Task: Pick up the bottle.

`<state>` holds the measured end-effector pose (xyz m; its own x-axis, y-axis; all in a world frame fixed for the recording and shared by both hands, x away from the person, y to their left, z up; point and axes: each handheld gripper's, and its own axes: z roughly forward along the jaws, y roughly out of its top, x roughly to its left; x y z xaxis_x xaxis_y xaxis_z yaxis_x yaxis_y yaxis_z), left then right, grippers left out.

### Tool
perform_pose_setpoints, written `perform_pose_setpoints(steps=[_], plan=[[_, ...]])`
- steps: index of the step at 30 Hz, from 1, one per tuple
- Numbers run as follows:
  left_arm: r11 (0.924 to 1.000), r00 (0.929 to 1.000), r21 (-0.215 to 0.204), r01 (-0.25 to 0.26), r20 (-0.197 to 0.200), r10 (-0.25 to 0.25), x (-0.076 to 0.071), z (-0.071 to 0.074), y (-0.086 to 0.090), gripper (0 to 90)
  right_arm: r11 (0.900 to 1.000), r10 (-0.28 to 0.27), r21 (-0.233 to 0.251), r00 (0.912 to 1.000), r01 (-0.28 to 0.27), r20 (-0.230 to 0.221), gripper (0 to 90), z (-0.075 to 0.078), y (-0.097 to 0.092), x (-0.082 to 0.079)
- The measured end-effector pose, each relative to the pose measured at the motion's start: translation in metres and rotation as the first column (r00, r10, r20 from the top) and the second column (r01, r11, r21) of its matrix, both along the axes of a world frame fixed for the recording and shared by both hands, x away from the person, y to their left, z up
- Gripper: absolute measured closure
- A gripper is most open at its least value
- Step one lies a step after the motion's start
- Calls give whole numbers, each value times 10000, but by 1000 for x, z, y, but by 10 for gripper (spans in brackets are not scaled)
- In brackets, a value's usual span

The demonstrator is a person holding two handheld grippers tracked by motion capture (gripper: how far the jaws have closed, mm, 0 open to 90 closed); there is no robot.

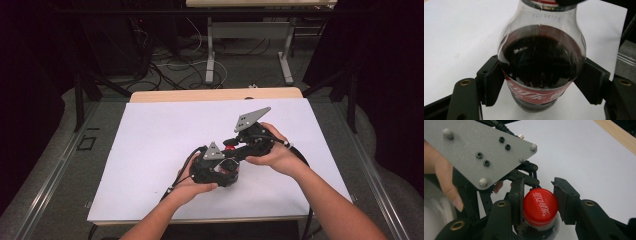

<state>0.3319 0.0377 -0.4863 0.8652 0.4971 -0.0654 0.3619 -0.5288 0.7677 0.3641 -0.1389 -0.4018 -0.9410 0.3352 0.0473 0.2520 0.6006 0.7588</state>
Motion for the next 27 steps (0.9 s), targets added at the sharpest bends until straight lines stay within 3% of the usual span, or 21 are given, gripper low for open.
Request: perform_pose_setpoints(steps=[2, 4, 5, 7, 12, 16, 19, 22, 26, 27], plan=[[9999, 9999, 32, 112, 108, -112, 0, 0, 1, 300, 9987, 513, -55, 9987, -512, 71, 614, 0, 0, 3], [10000, 9998, -35, 48, 189, -47, -1, -1, 0, 299, 9981, 618, -75, 9981, -617, 56, 614, 1, 1, 3], [9999, 9995, 15, 145, 270, -145, -2, -1, 1, 300, 9928, 1181, -216, 9930, -1179, 84, 614, 1, 2, 5], [9996, 9996, -9, 277, 62, -277, -3, -2, 3, 299, 9877, 1544, -229, 9880, -1544, 4, 614, 1, 2, 6], [9994, 9994, -69, 329, 94, -328, -4, -4, 5, 299, 9706, 2383, -324, 9711, -2386, -127, 614, 0, 3, 12], [9995, 9995, 12, 315, 92, -316, -2, -2, 8, 300, 9738, 2262, -222, 9741, -2262, -31, 611, 0, 6, 13], [9999, 9998, -137, 77, 182, -74, -3, -3, 9, 299, 9845, 1747, -149, 9846, -1748, -73, 564, 1, 8, 10], [9998, 9997, -181, -79, 212, 83, -2, -1, 11, 299, 9922, 1248, -1, 9915, -1249, 367, 474, 3, 9, 6], [9995, 9995, -163, -257, 202, 260, 0, -1, 13, 299, 9963, 850, -193, 9935, -838, 759, 460, 5, 10, 0], [9994, 9994, -161, -294, 202, 298, 0, -1, 14, 299, 9985, 512, -255, 9947, -491, 891, 454, 6, 10, -3]])
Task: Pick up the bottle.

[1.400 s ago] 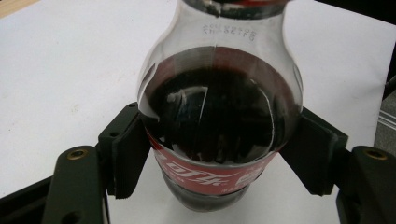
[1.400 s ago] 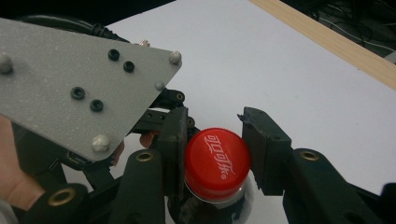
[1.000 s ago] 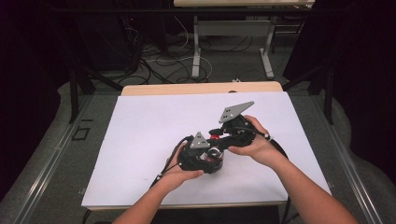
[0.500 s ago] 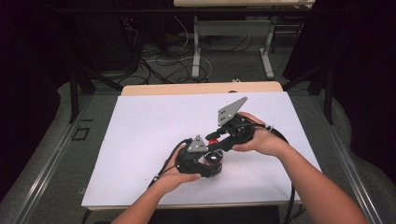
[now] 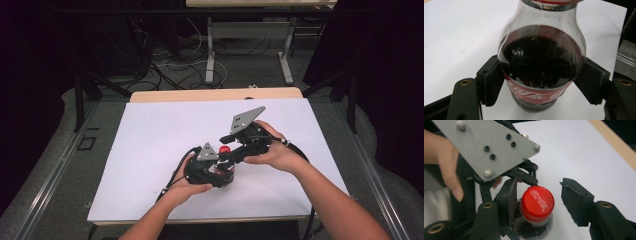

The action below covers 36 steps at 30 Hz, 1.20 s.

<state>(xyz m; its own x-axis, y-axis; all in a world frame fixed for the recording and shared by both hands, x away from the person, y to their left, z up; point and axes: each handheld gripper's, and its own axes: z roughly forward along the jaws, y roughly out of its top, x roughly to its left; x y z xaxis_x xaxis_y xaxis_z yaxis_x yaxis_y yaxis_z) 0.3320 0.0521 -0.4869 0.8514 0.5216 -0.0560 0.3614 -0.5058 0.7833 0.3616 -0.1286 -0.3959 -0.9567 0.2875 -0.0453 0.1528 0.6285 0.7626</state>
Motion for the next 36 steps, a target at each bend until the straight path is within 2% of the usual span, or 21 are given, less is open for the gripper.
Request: perform_pose_setpoints(steps=[1, 3, 4, 5, 6, 7, 8, 9, 12, 16, 18, 19, 21, 22, 24, 26, 28, 30, 31, 34, 36], plan=[[9999, 9999, -26, -101, -134, 101, 0, 0, 1, 299, 9985, -549, 20, 9985, 549, 82, 453, 1, 0, -5], [9998, 9998, 3, -178, -124, 178, 0, 0, 2, 299, 9945, -1038, 171, 9942, 1034, 276, 445, 2, 0, -11], [9998, 9997, 18, -217, -126, 217, 0, 1, 3, 299, 9895, -1418, 317, 9893, 1407, 348, 440, 2, 0, -14], [9998, 9997, 79, -161, -164, 163, 1, 2, 4, 299, 9859, -1646, 347, 9862, 1639, 185, 438, 2, 0, -17], [9998, 9997, 79, -161, -164, 163, 1, 2, 4, 299, 9776, -2062, 483, 9783, 2051, 203, 438, 3, 0, -19], [9988, 9988, -189, -444, -231, 440, -1, 1, 3, 299, 9729, -2265, 535, 9737, 2251, 225, 439, 3, -1, -21], [9988, 9988, -189, -444, -231, 440, -1, 1, 3, 299, 9678, -2419, 778, 9699, 2393, 261, 442, 1, 0, -22], [9985, 9986, -199, -516, -112, 514, 0, 2, 4, 299, 9646, -2511, 840, 9680, 2500, 25, 443, 1, 0, -23], [9986, 9985, -100, -524, -129, 523, -1, 2, 4, 299, 9514, -2942, 994, 9556, 2915, 135, 461, -2, 3, -27], [9981, 9980, -23, -622, -60, 622, -2, 2, 3, 298, 9331, -3379, 1309, 9412, 3349, 5, 467, -8, 8, -27], [9980, 9980, 58, -633, -62, 634, -3, 2, 3, 299, 9281, -3443, 1563, 9387, 3379, 154, 473, -12, 11, -27], [9981, 9981, 46, -622, -21, 622, -3, 2, 2, 299, 9295, -3400, 1524, 9404, 3357, 22, 490, -13, 12, -27], [9981, 9981, 57, -613, -10, 613, -3, 2, 2, 299, 9265, -3491, 1484, 9371, 3458, -43, 507, -14, 13, -27], [9980, 9980, 41, -634, -6, 634, -3, 2, 2, 299, 9233, -3590, 1463, 9333, 3551, 8, 549, -16, 16, -27], [9979, 9979, 70, -651, 27, 651, -3, 2, 2, 299, 9259, -3563, 1319, 9343, 3539, -58, 566, -16, 16, -27], [9977, 9978, 115, -664, 60, 664, -4, 3, 2, 299, 9178, -3771, 1370, 9261, 3726, 80, 599, -18, 19, -29], [9977, 9978, 113, -667, 69, 666, -4, 3, 2, 299, 9224, -3672, 1312, 9301, 3632, 62, 601, -17, 19, -28], [9977, 9978, 144, -658, 100, 657, -4, 3, 2, 298, 9308, -3459, 1234, 9383, 3440, -69, 603, -16, 18, -27], [9978, 9979, 151, -642, 104, 641, -4, 3, 2, 299, 9389, -3243, 1202, 9459, 3224, -41, 603, -16, 16, -24], [9981, 9983, 221, -573, 66, 572, -4, 3, 2, 299, 9593, -2518, 1201, 9666, 2557, -468, 605, -15, 12, -16], [9982, 9984, 207, -557, -34, 557, -5, 2, 2, 299, 9773, -1756, 1082, 9822, 1821, -665, 606, -15, 8, -8]])
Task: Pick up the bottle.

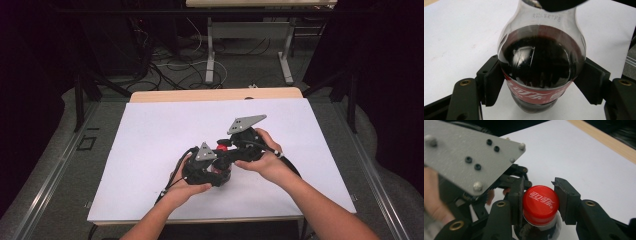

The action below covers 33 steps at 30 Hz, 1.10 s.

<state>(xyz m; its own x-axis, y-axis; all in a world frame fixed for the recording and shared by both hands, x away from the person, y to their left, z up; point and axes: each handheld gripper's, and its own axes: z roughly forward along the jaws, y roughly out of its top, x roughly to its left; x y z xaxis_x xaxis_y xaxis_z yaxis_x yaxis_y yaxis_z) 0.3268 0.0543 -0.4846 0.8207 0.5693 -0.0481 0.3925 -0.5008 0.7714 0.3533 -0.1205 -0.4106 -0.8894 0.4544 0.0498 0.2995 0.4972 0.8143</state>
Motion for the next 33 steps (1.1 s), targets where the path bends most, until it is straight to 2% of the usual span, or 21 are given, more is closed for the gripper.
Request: perform_pose_setpoints(steps=[2, 4, 6, 7, 8, 9, 11, 14, 15, 16, 17, 18, 20, 21, 24, 26, 27, 28, 31, 33], plan=[[10000, 10000, -79, 40, -66, -41, -1, 0, -1, 299, 9972, 754, 19, 9968, -754, -260, 606, 0, -5, 8], [9999, 9999, -73, 121, 48, -121, -1, 0, -1, 299, 9877, 1562, 18, 9874, -1562, -237, 606, 1, -7, 13], [9997, 9997, -68, 220, 63, -220, -1, 0, -1, 299, 9731, 2303, -43, 9728, -2304, -249, 606, 2, -9, 18], [9993, 9993, -17, 367, -29, -367, -1, 1, -2, 299, 9675, 2526, -19, 9674, -2527, -159, 606, 2, -10, 19], [9993, 9993, -17, 367, -29, -367, -1, 1, -2, 299, 9675, 2526, -19, 9674, -2527, -159, 606, 2, -10, 19], [9995, 9995, -87, 318, 68, -317, -2, 0, -3, 299, 9535, 3010, -138, 9536, -3011, -101, 607, 2, -11, 22], [9992, 9992, -75, 391, 82, -390, -2, 0, -3, 299, 9461, 3230, -220, 9463, -3232, -115, 606, 2, -12, 23], [9989, 9989, -76, 456, -91, -457, -2, 0, -2, 299, 9493, 3138, -155, 9494, -3140, -143, 603, 2, -12, 23], [9992, 9993, -106, 373, 47, -373, -2, -1, -3, 299, 9595, 2813, -103, 9595, -2814, -127, 542, 2, -11, 20], [9994, 9993, -44, 357, 123, -356, -1, 0, -2, 299, 9654, 2604, -94, 9655, -2604, -22, 512, 3, -11, 18], [9994, 9993, -44, 357, 123, -356, -1, 0, -2, 299, 9694, 2450, -126, 9695, -2450, -22, 506, 4, -11, 17], [9996, 9995, -80, 278, 131, -277, 0, 0, 0, 299, 9776, 2104, -112, 9776, -2103, 78, 497, 5, -11, 13], [9998, 9998, -131, 174, 125, -173, 0, 1, 1, 299, 9867, 1604, -337, 9858, -1588, 491, 476, 7, -11, 9], [9998, 9998, -131, 174, 125, -173, 0, 1, 1, 299, 9931, 1136, -379, 9913, -1113, 667, 469, 8, -10, 5], [9999, 10000, -109, 42, 38, -42, 0, 1, 2, 299, 9988, 244, -433, 9957, -207, 888, 467, 9, -6, -4], [10000, 10000, -81, 40, 36, -39, 1, 1, 3, 298, 9993, 45, -382, 9961, -11, 883, 468, 9, -5, -6], [10000, 10000, -39, 72, 25, -72, 1, 1, 3, 299, 9993, -235, -285, 9986, 249, 484, 479, 10, -4, -8], [9999, 9999, 14, 99, -60, -99, 1, 2, 3, 298, 9992, -347, -170, 9982, 356, 491, 490, 9, -3, -9], [10000, 10000, -53, 34, -10, -34, 1, 1, 3, 299, 9953, -931, -219, 9939, 946, 599, 535, 9, 0, -12], [9999, 10000, -116, -80, -14, 80, 1, 0, 2, 298, 9926, -1199, -150, 9917, 1207, 465, 552, 8, 2, -13]])
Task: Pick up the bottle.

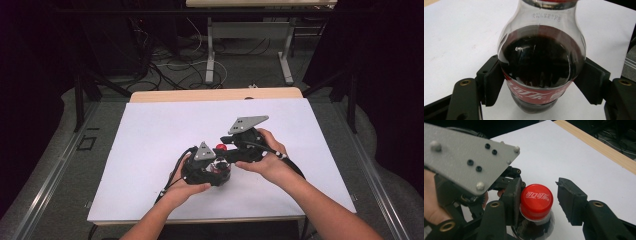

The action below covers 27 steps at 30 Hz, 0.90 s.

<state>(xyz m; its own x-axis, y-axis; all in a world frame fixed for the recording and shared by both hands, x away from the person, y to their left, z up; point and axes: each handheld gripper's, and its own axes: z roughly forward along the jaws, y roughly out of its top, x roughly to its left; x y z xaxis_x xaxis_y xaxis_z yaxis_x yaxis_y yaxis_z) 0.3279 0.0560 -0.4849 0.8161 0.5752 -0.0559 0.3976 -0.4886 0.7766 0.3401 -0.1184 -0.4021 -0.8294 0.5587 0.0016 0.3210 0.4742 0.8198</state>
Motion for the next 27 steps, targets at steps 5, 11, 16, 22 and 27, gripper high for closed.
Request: perform_pose_setpoints(steps=[5, 11, 16, 22, 27], plan=[[10000, 10000, 31, 39, 65, -40, 1, -1, 0, 299, 9997, -214, -137, 9997, 213, -86, 604, 0, 5, -2], [9999, 9998, 47, 98, 148, -99, 1, 0, 1, 299, 9975, 472, -525, 9989, -472, -20, 612, 4, 6, 1], [9997, 9995, -7, 262, 153, -261, 0, 1, 2, 300, 9587, 2685, -852, 9622, -2715, -451, 614, 10, 2, 19], [9990, 9988, -61, 438, 234, -437, -2, 2, 2, 300, 8952, 4278, -1067, 9015, -4327, -661, 616, 15, 0, 34], [9989, 9992, -245, 397, 59, -396, -3, 3, 2, 299, 8447, 5142, -1019, 8495, -5254, -1176, 614, 19, -2, 45]])
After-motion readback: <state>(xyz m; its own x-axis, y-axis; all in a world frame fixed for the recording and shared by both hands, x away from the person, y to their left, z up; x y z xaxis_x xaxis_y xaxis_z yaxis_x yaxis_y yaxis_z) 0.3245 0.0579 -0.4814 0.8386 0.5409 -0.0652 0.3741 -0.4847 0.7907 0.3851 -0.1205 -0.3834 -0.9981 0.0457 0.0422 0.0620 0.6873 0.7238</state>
